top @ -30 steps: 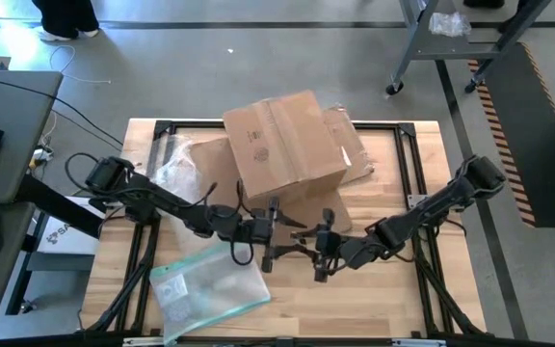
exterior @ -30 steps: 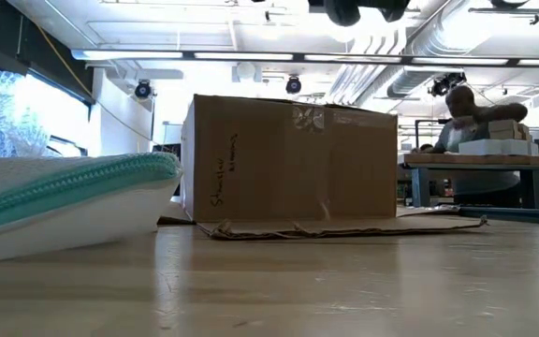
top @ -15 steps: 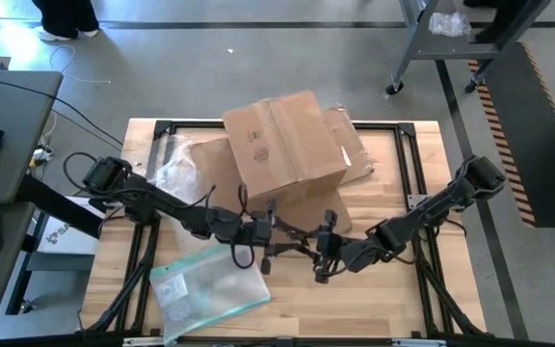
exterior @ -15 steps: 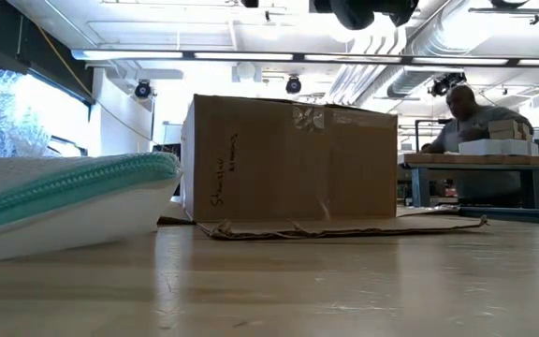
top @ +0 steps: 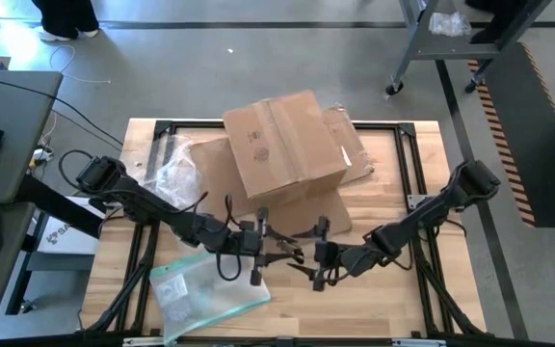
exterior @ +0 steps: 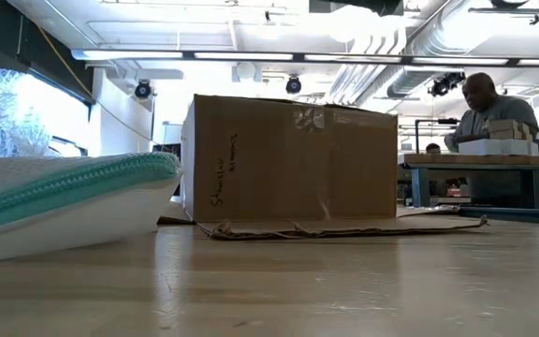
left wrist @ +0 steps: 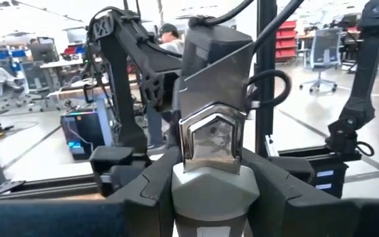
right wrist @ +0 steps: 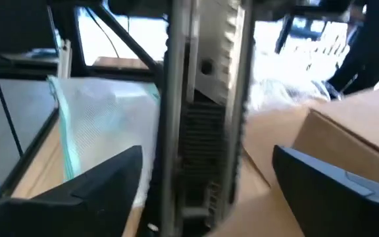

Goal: Unpack boxes
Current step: Break down cardboard box until it is fully flat

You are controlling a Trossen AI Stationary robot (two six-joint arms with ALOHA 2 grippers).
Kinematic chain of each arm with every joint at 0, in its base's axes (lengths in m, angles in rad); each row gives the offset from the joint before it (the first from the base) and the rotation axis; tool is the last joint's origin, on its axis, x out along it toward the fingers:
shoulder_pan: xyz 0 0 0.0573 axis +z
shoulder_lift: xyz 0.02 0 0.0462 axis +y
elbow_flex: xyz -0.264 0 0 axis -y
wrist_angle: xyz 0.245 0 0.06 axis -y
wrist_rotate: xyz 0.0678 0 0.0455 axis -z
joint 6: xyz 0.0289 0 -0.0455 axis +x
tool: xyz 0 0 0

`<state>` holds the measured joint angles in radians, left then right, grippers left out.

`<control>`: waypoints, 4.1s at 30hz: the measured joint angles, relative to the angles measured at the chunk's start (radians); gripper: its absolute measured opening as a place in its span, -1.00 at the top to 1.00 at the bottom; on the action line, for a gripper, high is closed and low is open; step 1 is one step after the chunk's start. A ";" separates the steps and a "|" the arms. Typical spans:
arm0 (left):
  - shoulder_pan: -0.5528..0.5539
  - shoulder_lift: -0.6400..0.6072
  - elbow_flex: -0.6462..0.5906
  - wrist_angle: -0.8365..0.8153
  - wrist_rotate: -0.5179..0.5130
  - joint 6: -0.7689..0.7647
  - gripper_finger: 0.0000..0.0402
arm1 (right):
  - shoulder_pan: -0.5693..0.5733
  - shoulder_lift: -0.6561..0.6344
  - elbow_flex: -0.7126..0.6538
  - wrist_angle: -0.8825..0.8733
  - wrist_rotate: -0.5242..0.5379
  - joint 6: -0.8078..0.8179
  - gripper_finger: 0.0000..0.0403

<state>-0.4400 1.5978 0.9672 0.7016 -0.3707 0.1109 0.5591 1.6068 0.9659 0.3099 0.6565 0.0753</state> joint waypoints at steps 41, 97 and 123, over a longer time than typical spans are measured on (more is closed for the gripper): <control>0.261 -0.255 -0.038 -1.349 -0.215 -0.705 0.37 | -0.123 -0.261 0.165 -1.579 -0.216 0.974 0.42; 0.162 -0.085 0.179 -1.096 0.048 -0.467 1.00 | -0.030 -0.202 0.166 -1.743 -0.273 1.145 0.42; 0.162 -0.082 0.177 -1.098 0.047 -0.467 1.00 | 0.084 -0.272 0.166 -1.881 -0.286 1.331 0.42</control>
<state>-0.2779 1.5154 1.1442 -0.3966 -0.3241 -0.3557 0.6432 1.3343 1.1324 -1.5711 0.3709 1.4062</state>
